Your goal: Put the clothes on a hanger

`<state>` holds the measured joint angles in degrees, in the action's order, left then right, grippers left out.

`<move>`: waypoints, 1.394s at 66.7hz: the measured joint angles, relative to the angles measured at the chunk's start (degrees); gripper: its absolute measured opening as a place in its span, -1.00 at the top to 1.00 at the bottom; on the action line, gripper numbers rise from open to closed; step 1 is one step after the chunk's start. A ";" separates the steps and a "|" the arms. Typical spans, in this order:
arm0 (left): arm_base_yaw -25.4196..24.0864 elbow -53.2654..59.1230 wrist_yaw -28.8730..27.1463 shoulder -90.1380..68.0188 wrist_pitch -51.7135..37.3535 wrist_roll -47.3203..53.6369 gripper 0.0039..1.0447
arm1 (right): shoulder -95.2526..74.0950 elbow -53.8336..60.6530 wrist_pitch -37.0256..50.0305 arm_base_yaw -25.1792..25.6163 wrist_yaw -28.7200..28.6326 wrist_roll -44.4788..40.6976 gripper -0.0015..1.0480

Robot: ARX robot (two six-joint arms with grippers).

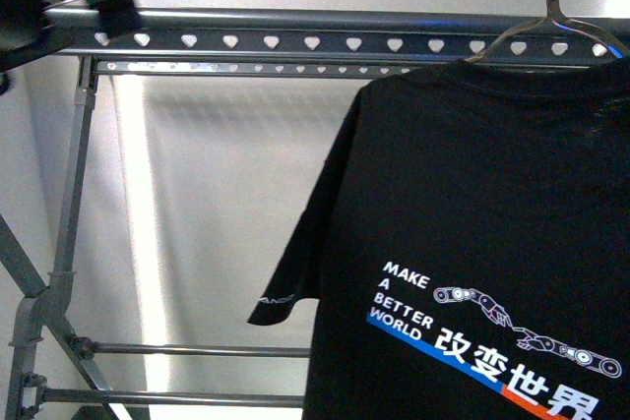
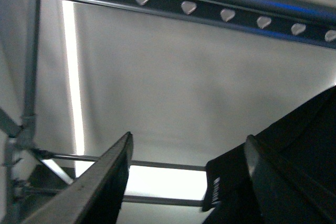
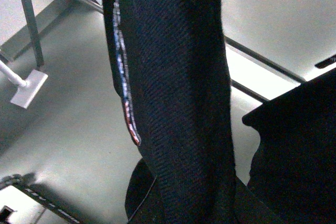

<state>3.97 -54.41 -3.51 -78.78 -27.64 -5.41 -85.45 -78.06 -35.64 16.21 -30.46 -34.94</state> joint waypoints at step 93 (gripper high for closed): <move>-3.87 51.04 3.43 43.23 -4.33 5.25 0.94 | -19.71 -21.18 7.69 -10.56 11.87 44.61 -0.16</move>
<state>0.10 -3.38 -0.08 -35.55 -31.97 -0.16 -105.16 -99.24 -27.94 5.65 -18.59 9.67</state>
